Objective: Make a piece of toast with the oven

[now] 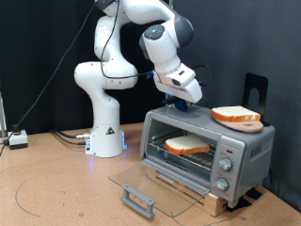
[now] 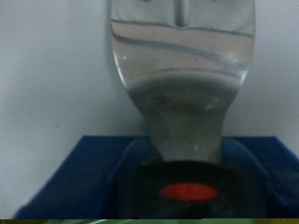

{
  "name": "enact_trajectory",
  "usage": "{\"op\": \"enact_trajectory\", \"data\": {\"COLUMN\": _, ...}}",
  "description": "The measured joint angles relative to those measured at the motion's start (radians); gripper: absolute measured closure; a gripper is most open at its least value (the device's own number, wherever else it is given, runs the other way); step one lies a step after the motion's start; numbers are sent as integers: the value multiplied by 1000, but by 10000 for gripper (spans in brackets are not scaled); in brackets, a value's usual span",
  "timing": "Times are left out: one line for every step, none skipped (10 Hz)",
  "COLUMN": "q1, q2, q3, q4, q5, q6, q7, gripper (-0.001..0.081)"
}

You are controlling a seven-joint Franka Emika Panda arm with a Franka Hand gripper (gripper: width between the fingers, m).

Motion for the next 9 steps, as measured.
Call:
{"op": "enact_trajectory", "data": {"q1": 0, "q2": 0, "q3": 17, "q4": 1, "q5": 22, "q6": 11, "q7": 4, "gripper": 411}}
{"op": "enact_trajectory", "data": {"q1": 1, "q2": 0, "q3": 21, "q4": 2, "q5": 38, "q6": 12, "q7": 3, "gripper": 411}}
{"op": "enact_trajectory", "data": {"q1": 1, "q2": 0, "q3": 21, "q4": 1, "q5": 47, "q6": 12, "q7": 0, "gripper": 411}}
{"op": "enact_trajectory", "data": {"q1": 1, "q2": 0, "q3": 19, "q4": 2, "q5": 49, "q6": 10, "q7": -4, "gripper": 404}}
{"op": "enact_trajectory", "data": {"q1": 1, "q2": 0, "q3": 9, "q4": 2, "q5": 50, "q6": -2, "q7": -14, "gripper": 404}}
{"op": "enact_trajectory", "data": {"q1": 1, "q2": -1, "q3": -12, "q4": 2, "q5": 50, "q6": -20, "q7": -28, "gripper": 221}}
{"op": "enact_trajectory", "data": {"q1": 1, "q2": -3, "q3": -40, "q4": 3, "q5": 50, "q6": -38, "q7": -47, "gripper": 90}}
{"op": "enact_trajectory", "data": {"q1": 1, "q2": -8, "q3": -75, "q4": 4, "q5": 50, "q6": -62, "q7": -65, "gripper": 90}}
{"op": "enact_trajectory", "data": {"q1": 0, "q2": -16, "q3": -115, "q4": 6, "q5": 49, "q6": -87, "q7": -81, "gripper": 11}}
